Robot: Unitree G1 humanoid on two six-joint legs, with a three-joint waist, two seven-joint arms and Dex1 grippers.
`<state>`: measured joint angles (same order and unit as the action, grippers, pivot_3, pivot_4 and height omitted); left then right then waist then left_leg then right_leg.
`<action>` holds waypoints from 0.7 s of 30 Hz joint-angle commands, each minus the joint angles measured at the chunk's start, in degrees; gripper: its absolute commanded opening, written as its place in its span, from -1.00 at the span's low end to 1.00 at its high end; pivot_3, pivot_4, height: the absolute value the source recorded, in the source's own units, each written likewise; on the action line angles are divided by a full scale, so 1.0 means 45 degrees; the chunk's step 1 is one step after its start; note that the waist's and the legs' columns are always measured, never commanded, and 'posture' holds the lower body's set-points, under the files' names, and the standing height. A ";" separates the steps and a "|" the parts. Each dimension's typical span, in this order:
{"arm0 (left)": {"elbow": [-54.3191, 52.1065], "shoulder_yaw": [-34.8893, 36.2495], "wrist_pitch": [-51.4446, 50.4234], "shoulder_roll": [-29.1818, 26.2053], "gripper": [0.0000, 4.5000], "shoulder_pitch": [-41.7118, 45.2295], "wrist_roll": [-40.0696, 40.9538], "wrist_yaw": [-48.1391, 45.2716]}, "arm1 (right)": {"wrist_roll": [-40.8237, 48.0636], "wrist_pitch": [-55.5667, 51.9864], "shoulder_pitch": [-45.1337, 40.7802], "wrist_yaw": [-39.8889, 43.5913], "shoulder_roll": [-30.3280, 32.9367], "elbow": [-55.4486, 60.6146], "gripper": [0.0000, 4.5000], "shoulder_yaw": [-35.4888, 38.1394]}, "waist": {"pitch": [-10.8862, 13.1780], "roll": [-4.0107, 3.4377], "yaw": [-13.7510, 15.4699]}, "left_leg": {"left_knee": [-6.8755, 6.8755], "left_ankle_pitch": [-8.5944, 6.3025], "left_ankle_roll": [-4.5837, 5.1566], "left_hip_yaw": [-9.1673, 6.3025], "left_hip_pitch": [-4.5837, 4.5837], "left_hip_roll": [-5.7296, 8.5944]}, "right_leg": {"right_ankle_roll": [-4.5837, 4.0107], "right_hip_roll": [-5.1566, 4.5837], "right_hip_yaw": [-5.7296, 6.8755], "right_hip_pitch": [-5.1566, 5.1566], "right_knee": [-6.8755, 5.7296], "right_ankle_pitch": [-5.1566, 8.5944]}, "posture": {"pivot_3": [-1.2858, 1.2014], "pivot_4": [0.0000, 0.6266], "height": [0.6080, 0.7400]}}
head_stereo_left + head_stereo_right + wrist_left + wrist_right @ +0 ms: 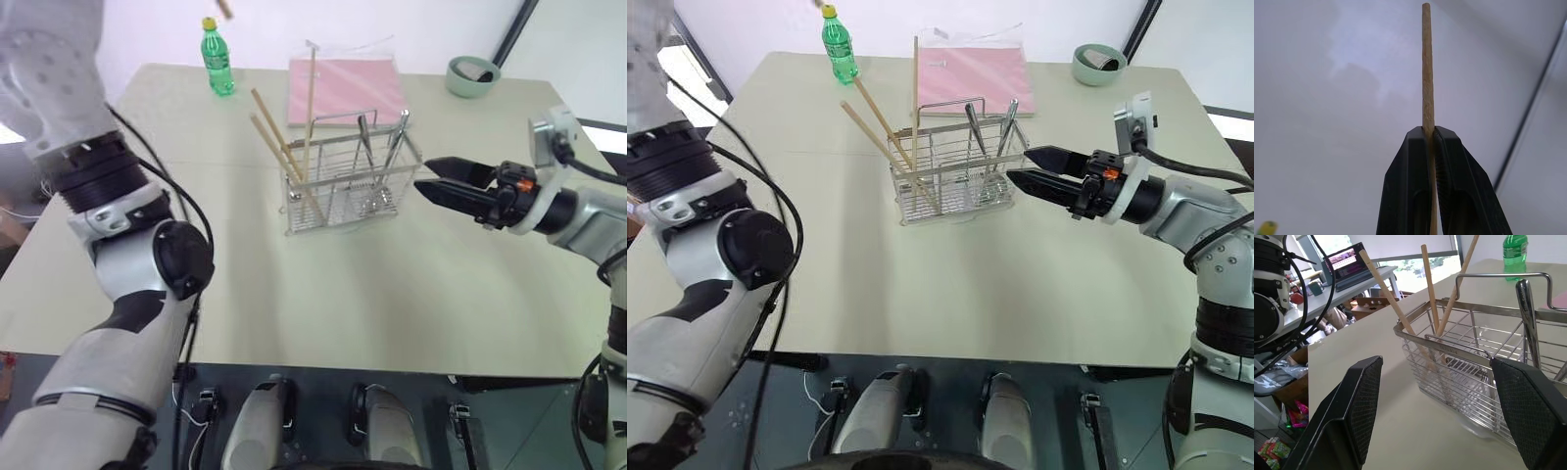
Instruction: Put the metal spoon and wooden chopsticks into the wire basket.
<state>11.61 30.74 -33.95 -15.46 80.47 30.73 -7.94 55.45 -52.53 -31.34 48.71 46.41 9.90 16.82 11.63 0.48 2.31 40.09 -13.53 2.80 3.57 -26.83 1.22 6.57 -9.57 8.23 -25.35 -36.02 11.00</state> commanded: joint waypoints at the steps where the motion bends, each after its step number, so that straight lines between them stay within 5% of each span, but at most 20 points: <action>1: 0.0901 -0.1183 0.0713 0.0261 -0.98 -0.0394 0.0083 -0.1419 | 0.0450 -0.0036 -0.0253 -0.0254 -0.0063 0.0452 0.60 0.0476 | 0.0002 0.0003 -0.0009 | 0.0000 0.0011 0.0018 0.0004 0.0017 -0.0004 | -0.0002 0.0003 -0.0002 0.0015 0.0001 -0.0001 | 0.03 -0.52 0.19; 10: 0.2289 -0.2887 0.1710 0.0533 -0.98 -0.1116 -0.0353 -0.3214 | 0.1002 -0.0206 0.0489 -0.1189 -0.0117 0.1272 0.60 0.1061 | 0.0003 0.0005 -0.0006 | -0.0003 0.0021 0.0048 0.0012 -0.0016 -0.0007 | -0.0017 0.0000 -0.0009 -0.0010 0.0005 -0.0011 | 0.03 -0.52 0.19; 20: 0.1302 -0.3921 0.0954 0.0781 -0.98 -0.2391 -0.0239 -0.3571 | 0.1148 -0.0072 0.0516 -0.1734 -0.0069 0.1215 0.60 0.1147 | 0.0004 0.0006 -0.0017 | 0.0003 -0.0019 0.0119 0.0015 -0.0004 -0.0007 | -0.0015 -0.0008 -0.0019 -0.0010 0.0005 -0.0013 | 0.03 -0.52 0.19; 21: 0.1139 -0.3982 0.0906 0.0774 -0.83 -0.2496 -0.0259 -0.3541 | 0.1142 -0.0057 0.0505 -0.1730 -0.0066 0.1198 0.60 0.1134 | 0.0004 0.0006 -0.0018 | 0.0001 -0.0018 0.0117 0.0015 -0.0003 -0.0007 | -0.0015 -0.0007 -0.0019 -0.0010 0.0004 -0.0012 | 0.03 -0.52 0.19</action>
<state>19.86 13.50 -29.59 -11.90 69.16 29.09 -23.62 59.74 -53.68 -28.51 40.83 45.91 14.23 20.12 11.65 0.51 2.23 40.09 -13.61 3.32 3.64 -26.85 1.18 6.49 -9.60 8.15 -25.40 -36.01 10.94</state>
